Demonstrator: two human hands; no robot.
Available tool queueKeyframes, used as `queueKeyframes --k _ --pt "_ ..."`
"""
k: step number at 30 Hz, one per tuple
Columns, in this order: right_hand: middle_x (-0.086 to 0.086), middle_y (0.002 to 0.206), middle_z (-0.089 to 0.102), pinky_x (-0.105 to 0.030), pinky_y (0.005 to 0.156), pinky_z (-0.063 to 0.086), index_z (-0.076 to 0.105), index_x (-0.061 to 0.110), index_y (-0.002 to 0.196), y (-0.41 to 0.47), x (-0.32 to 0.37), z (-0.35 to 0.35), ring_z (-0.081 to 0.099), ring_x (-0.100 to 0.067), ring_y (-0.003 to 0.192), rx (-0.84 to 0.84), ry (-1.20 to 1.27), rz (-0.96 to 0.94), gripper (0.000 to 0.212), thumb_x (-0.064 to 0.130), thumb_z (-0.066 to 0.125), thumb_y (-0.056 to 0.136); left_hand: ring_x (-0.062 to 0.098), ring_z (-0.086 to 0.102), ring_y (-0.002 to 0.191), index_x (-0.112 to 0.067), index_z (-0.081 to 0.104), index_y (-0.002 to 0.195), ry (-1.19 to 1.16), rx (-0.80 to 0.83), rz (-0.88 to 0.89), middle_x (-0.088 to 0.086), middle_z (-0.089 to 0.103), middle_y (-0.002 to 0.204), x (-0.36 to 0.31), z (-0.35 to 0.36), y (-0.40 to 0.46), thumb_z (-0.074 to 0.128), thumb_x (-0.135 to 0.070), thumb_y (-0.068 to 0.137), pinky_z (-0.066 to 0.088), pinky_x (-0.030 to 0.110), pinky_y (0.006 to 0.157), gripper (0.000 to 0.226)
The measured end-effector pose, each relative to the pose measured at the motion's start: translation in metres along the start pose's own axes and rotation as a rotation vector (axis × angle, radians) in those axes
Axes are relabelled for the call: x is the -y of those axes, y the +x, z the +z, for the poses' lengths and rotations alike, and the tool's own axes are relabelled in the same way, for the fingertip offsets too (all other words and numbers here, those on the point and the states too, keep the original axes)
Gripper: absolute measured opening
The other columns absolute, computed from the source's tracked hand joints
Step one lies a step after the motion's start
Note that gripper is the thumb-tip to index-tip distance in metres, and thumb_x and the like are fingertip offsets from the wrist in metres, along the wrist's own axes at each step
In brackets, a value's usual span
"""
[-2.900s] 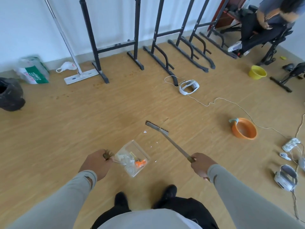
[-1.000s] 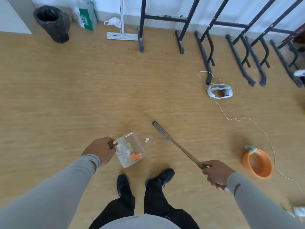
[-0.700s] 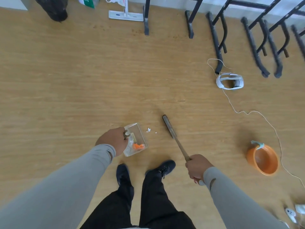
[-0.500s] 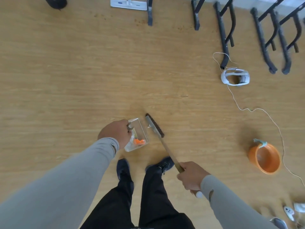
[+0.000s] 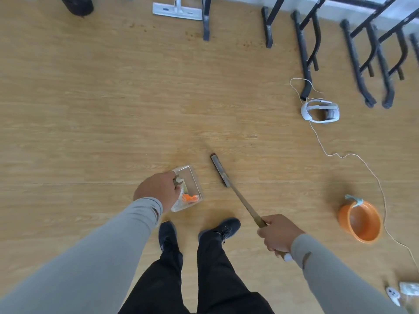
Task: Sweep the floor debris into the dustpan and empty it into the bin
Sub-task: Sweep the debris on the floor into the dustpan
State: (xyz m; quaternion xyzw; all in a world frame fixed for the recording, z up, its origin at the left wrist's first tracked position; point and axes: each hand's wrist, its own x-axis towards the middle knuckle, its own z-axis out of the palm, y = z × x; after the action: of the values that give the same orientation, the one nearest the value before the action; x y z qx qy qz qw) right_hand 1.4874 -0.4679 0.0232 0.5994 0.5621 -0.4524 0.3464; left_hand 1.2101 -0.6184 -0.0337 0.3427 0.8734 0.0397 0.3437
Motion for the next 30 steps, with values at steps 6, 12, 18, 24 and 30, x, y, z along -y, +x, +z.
queueKeyframes --k 6,12,18,24,30 --pt "-0.008 0.062 0.053 -0.03 0.048 0.035 0.052 0.022 0.14 -0.017 -0.003 -0.009 0.041 -0.018 0.049 0.174 0.157 -0.01 0.047 0.011 0.057 0.095 0.02 0.06 0.075 -0.024 0.06 0.109 -0.024 -0.001 -0.012 -0.007 0.058 0.08 -0.003 -0.004 0.001 0.051 -0.036 0.1 0.042 0.03 0.06 0.018" --pt "-0.01 0.067 0.056 -0.027 0.044 0.033 0.054 0.023 0.139 -0.052 -0.036 -0.046 0.042 -0.015 0.049 0.061 0.343 0.005 0.045 0.008 0.06 0.097 0.017 0.059 0.073 -0.024 0.061 0.115 -0.006 0.004 -0.003 -0.008 0.06 0.081 0.001 -0.005 -0.006 0.051 -0.037 0.101 0.038 0.028 0.055 0.022" --pt "-0.011 0.058 0.054 -0.025 0.041 0.033 0.049 0.013 0.144 -0.022 -0.025 -0.061 0.041 -0.019 0.044 -0.172 0.314 0.033 0.045 0.006 0.054 0.099 0.017 0.062 0.073 -0.024 0.059 0.113 0.004 0.018 -0.011 -0.006 0.065 0.083 0.004 0.0 -0.006 0.05 -0.037 0.1 0.046 0.03 0.059 0.02" --pt "-0.015 0.065 0.056 -0.029 0.047 0.039 0.064 -0.005 0.11 0.055 -0.007 -0.079 0.045 -0.022 0.047 -0.253 -0.009 0.096 0.024 0.006 0.047 0.097 0.014 0.06 0.068 -0.026 0.058 0.103 0.01 -0.009 -0.036 -0.008 0.062 0.077 0.015 0.008 -0.001 0.053 -0.039 0.098 0.048 0.031 0.059 0.015" --pt "-0.012 0.083 0.062 -0.026 0.042 0.047 0.055 0.005 0.122 0.063 -0.011 0.001 0.053 -0.025 0.053 -0.099 -0.275 0.097 0.03 0.005 0.045 0.094 0.014 0.058 0.067 -0.029 0.052 0.094 0.005 -0.007 -0.041 -0.008 0.06 0.077 0.009 0.006 0.006 0.055 -0.039 0.098 0.044 0.03 0.056 0.011"
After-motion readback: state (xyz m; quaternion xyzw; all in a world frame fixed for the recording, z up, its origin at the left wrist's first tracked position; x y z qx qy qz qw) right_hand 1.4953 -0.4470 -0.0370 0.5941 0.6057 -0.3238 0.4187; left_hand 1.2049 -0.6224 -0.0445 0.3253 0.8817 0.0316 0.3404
